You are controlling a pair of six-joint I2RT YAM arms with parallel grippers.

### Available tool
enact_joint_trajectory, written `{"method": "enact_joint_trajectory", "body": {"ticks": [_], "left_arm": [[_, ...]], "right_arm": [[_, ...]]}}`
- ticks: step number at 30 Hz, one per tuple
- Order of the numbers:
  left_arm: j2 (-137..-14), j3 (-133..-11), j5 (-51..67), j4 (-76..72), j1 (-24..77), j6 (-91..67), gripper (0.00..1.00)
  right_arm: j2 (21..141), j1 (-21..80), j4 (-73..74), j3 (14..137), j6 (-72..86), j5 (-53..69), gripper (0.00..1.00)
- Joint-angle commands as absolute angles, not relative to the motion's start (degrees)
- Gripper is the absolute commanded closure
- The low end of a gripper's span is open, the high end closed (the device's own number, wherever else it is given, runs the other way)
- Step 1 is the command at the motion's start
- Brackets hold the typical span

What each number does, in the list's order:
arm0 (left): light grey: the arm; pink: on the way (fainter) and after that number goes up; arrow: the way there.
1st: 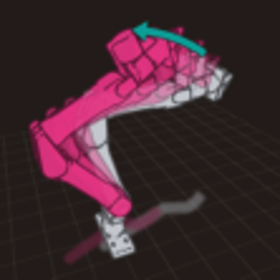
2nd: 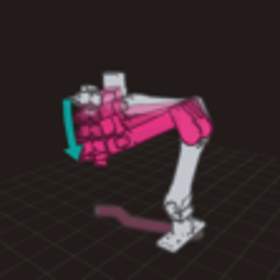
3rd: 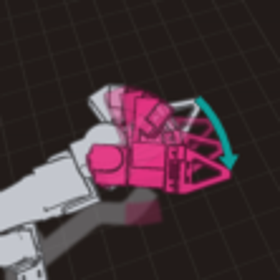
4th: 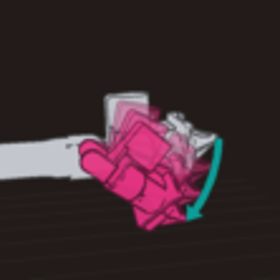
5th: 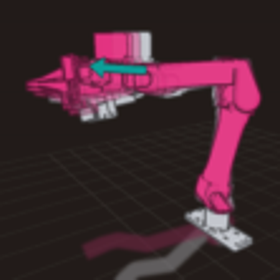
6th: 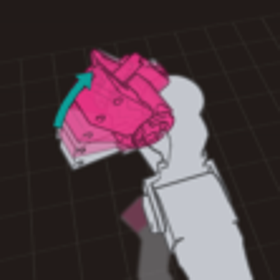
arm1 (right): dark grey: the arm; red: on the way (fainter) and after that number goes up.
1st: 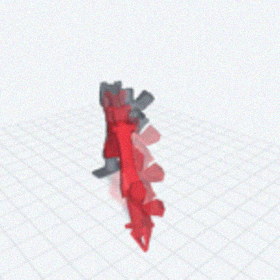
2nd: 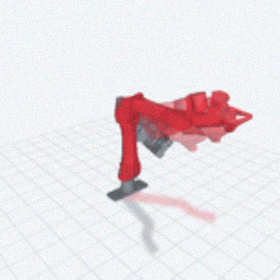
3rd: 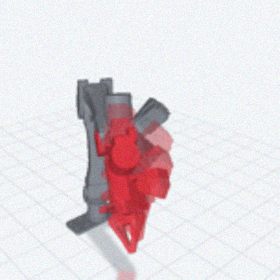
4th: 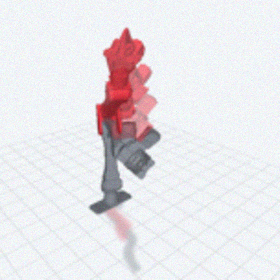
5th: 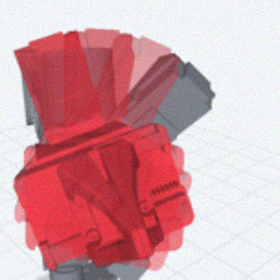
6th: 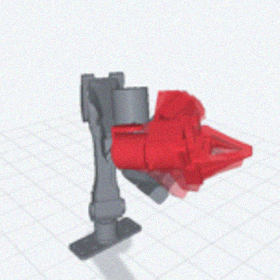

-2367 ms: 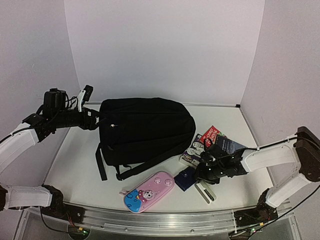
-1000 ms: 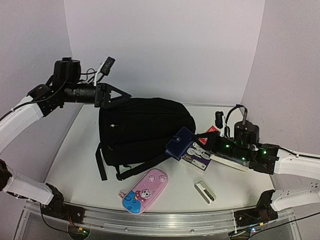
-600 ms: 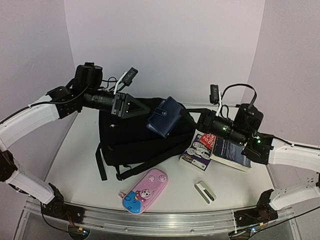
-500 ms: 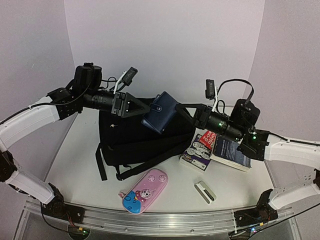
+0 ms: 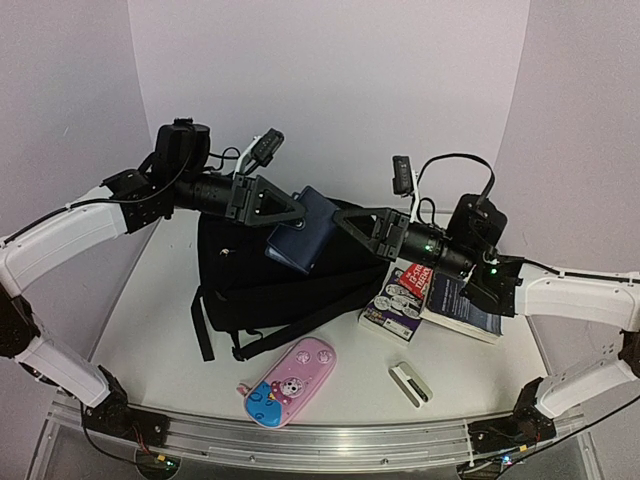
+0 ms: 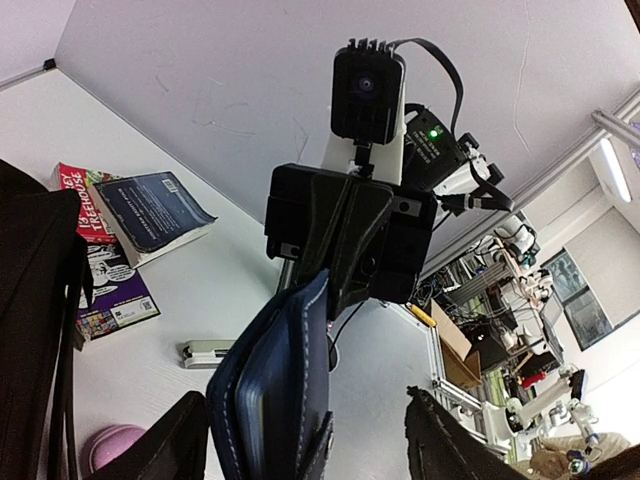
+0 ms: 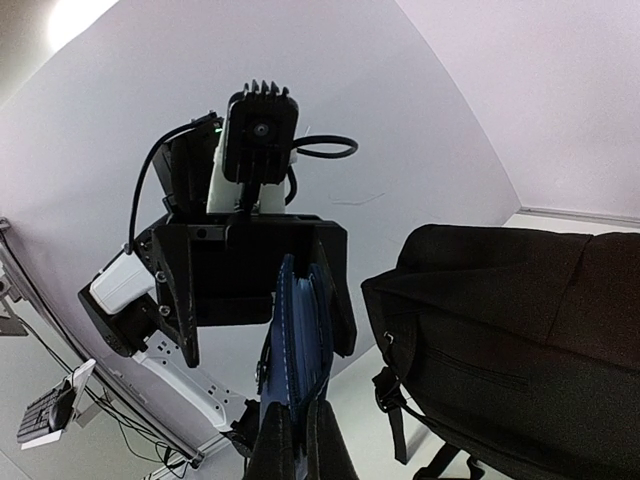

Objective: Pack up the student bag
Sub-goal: Pick up the personal item from the center of the board.

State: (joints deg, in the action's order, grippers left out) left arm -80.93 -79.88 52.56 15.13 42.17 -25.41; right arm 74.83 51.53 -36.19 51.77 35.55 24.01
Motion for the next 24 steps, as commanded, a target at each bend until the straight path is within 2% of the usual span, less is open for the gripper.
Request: {"method": "enact_joint_trajectory", "body": {"ticks": [1, 3, 4, 9, 10, 12, 15, 18, 21, 24], "left_arm": [[-82.44, -83.03, 57.61, 14.44, 42.01, -26.72, 0.36], [-83.46, -84.00, 58.65, 15.17, 42.01, -26.61, 0.41], [-83.97, -84.83, 59.41, 16.34, 42.01, -26.06, 0.46], [-85.38, -86.91, 62.05, 18.89, 42.01, -24.12, 0.84], [-85.16, -87.48, 61.18, 20.41, 42.01, -22.57, 0.91], [-84.41, -88.91, 57.08, 24.94, 42.00, -18.61, 0.99], [-83.64, -91.62, 48.73, 33.23, 41.99, -10.16, 1.00], [-83.58, -93.59, 39.67, 39.81, 41.93, -3.07, 1.00], [-83.86, -94.45, 34.05, 43.16, 41.93, 1.70, 1.00], [-84.14, -95.10, 33.73, 45.44, 41.95, 4.95, 1.00]], "right_arm": [[74.70, 51.85, -41.13, 54.19, 34.43, 24.98, 1.00], [74.88, 51.85, -41.04, 54.02, 34.37, 24.58, 1.00], [75.16, 51.81, -41.03, 54.03, 34.33, 24.41, 1.00], [76.44, 51.85, -40.00, 54.48, 34.34, 22.53, 1.00], [76.44, 51.85, -39.57, 54.37, 34.18, 21.32, 0.98], [76.17, 51.85, -38.16, 53.82, 33.84, 18.10, 0.78], [75.66, 51.86, -35.63, 52.64, 33.19, 12.55, 0.48], [75.14, 51.82, -28.84, 52.39, 34.42, 2.47, 0.28], [75.06, 51.73, -18.95, 52.30, 38.17, -10.94, 0.20], [75.36, 51.28, -13.86, 50.94, 42.11, -16.80, 0.17]]}}
